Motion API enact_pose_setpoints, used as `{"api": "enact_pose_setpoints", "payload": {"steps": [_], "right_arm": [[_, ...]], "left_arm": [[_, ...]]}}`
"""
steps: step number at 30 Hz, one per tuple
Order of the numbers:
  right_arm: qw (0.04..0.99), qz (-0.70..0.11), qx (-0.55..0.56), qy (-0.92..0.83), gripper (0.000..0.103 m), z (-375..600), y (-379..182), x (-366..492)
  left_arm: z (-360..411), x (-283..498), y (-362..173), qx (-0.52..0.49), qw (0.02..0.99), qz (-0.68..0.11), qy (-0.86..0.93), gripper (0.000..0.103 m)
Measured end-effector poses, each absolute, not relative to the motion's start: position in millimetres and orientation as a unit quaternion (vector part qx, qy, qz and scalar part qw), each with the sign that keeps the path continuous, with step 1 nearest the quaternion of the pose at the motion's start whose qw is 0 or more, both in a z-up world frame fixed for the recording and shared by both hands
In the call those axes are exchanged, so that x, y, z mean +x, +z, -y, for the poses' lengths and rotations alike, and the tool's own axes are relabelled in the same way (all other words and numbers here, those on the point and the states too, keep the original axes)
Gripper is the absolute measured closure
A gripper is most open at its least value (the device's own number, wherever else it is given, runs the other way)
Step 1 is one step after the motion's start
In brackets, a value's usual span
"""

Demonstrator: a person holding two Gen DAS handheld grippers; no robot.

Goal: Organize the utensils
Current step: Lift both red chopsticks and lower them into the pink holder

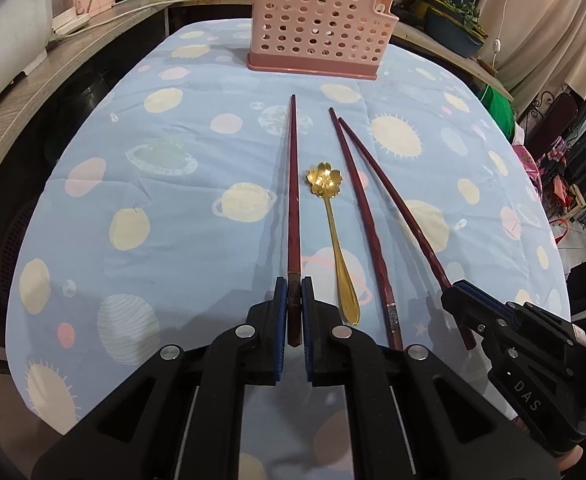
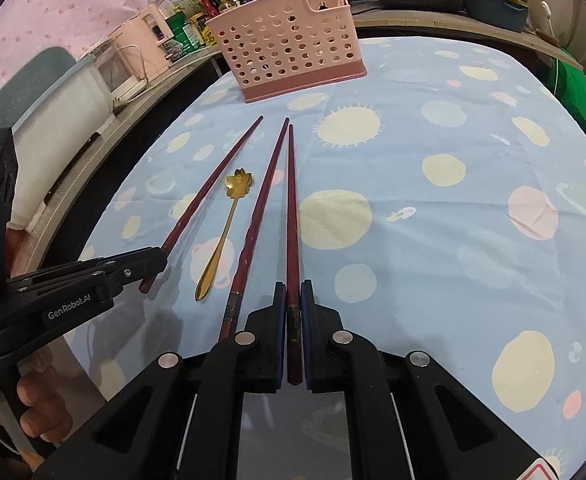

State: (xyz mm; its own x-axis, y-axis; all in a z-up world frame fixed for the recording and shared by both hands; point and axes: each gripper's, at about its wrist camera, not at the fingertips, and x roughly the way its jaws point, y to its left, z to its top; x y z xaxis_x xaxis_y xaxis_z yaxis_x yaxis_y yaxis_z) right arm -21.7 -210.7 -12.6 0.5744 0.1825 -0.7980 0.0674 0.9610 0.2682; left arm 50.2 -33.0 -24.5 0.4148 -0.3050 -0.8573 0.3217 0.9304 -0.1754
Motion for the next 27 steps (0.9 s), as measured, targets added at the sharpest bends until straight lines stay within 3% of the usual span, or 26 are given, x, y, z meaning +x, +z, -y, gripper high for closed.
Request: {"api": "enact_pose_setpoints", "payload": {"steps": [27], "right_arm": [[0.932, -0.330, 0.151, 0.016, 0.096, 258, 104, 6]], "left_arm": [[25, 81, 88, -0.025, 0.894, -0.408, -0.184, 0.096]]}}
